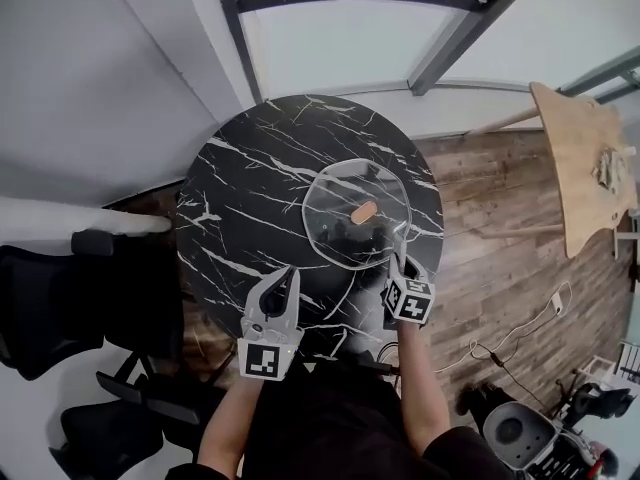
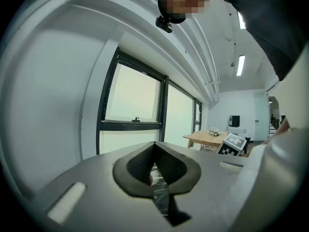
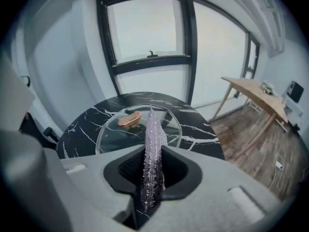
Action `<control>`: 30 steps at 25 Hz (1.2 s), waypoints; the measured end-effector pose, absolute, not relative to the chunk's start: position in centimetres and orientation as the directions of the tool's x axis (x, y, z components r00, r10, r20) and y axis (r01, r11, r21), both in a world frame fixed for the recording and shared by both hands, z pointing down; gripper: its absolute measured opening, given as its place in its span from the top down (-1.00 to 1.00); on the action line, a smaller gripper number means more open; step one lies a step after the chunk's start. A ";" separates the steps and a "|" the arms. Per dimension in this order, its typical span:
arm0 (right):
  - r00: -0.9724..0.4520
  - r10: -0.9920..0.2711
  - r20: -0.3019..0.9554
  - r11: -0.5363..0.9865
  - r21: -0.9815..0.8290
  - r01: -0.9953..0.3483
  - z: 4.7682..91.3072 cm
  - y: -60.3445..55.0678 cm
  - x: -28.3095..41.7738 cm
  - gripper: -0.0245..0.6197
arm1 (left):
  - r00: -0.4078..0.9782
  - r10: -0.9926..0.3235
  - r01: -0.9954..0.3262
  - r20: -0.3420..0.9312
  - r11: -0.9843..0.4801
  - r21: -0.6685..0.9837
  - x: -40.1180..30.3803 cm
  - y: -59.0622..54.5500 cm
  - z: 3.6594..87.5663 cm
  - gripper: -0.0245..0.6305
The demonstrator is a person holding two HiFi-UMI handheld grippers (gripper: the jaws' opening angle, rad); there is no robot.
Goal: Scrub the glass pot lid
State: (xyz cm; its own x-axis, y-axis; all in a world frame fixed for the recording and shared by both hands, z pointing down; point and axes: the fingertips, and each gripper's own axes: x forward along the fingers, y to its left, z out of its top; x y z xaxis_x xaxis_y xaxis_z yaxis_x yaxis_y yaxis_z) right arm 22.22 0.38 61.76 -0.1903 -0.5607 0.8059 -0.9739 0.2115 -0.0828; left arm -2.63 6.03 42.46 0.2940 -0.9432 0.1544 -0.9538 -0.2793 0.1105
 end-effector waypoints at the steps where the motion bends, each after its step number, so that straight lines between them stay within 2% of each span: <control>1: -0.175 -0.545 0.820 0.187 -0.084 -0.979 62.4 0.4 22.8 0.70 | 0.296 -0.942 -0.953 0.159 -0.281 0.114 -2.5 5.9 42.7 0.92; 6: -0.140 -0.478 0.867 0.123 -0.092 -0.988 64.9 0.0 23.7 0.70 | 0.304 -0.933 -0.949 0.194 -0.278 0.151 -1.8 5.5 44.2 0.92; 14: -0.203 -0.436 0.877 0.088 -0.183 -0.979 66.6 -1.7 22.4 0.70 | 0.314 -0.920 -0.944 0.236 -0.275 0.185 -1.3 4.6 46.1 0.92; 22: -0.233 -0.416 0.879 -0.017 -0.263 -0.965 67.6 -2.9 22.2 0.70 | 0.321 -0.914 -0.938 0.248 -0.271 0.215 -1.5 3.7 47.3 0.92; 30: -0.242 -0.387 0.890 0.025 -0.252 -0.967 66.8 -5.0 22.0 0.70 | 0.330 -0.904 -0.935 0.274 -0.273 0.226 -1.8 2.8 48.2 0.92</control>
State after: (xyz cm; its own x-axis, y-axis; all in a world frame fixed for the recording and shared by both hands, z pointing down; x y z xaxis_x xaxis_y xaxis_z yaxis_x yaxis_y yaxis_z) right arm 22.04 -5.04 66.85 -0.2416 -0.3869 0.8899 -0.9675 0.0250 -0.2518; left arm -1.80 2.79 48.25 0.3297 -0.9036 0.2735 -0.9352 -0.2730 0.2256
